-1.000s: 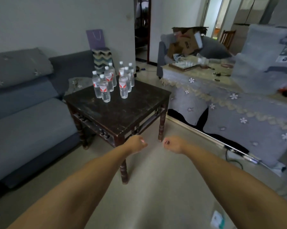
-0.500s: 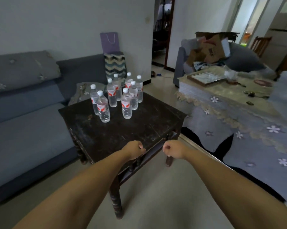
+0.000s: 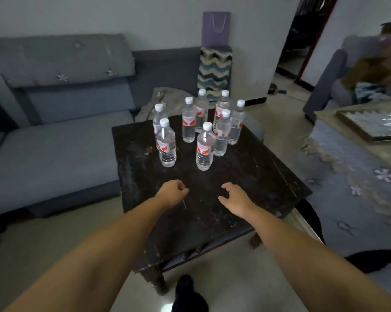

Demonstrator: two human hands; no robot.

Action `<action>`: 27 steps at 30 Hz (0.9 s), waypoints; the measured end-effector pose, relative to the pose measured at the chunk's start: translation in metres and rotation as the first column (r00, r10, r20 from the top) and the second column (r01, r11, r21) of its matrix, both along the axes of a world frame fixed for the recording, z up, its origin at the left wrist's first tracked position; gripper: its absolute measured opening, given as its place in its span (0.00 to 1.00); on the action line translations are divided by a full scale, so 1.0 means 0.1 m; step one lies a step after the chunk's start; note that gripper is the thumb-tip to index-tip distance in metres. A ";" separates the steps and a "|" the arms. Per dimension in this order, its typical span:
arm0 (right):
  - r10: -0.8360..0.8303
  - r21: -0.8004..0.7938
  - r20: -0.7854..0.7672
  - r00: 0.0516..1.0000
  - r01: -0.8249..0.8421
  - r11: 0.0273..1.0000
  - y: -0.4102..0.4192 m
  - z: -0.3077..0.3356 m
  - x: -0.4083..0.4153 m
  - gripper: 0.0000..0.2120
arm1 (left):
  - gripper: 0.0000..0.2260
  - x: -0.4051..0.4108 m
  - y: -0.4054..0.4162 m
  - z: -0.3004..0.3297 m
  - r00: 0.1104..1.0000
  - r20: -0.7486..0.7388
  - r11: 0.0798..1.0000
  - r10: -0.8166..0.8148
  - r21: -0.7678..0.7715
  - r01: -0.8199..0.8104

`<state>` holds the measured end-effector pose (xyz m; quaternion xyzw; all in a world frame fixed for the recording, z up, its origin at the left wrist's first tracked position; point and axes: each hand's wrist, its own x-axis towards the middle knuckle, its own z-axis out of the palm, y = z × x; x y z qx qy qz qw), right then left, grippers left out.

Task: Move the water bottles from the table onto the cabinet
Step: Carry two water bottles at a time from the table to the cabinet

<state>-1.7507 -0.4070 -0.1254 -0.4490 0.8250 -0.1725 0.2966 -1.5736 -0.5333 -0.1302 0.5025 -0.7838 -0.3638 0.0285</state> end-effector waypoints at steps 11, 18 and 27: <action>-0.164 -0.143 0.198 0.966 0.194 0.971 -1.58 -0.43 -0.60 0.39 | 0.40 -0.42 -1.47 -0.48 0.867 -0.180 0.883 0.464 0.020 -0.469; -0.264 -0.271 0.468 0.844 0.421 0.866 -2.11 -0.83 -0.53 0.39 | 0.40 -0.60 -1.89 -0.86 0.740 -0.370 0.823 0.562 0.156 -0.547; -0.364 -0.213 0.425 0.829 0.482 0.850 -2.23 -0.86 -0.53 0.32 | 0.32 -0.67 -1.98 -0.81 0.776 -0.348 0.849 0.527 0.159 -0.505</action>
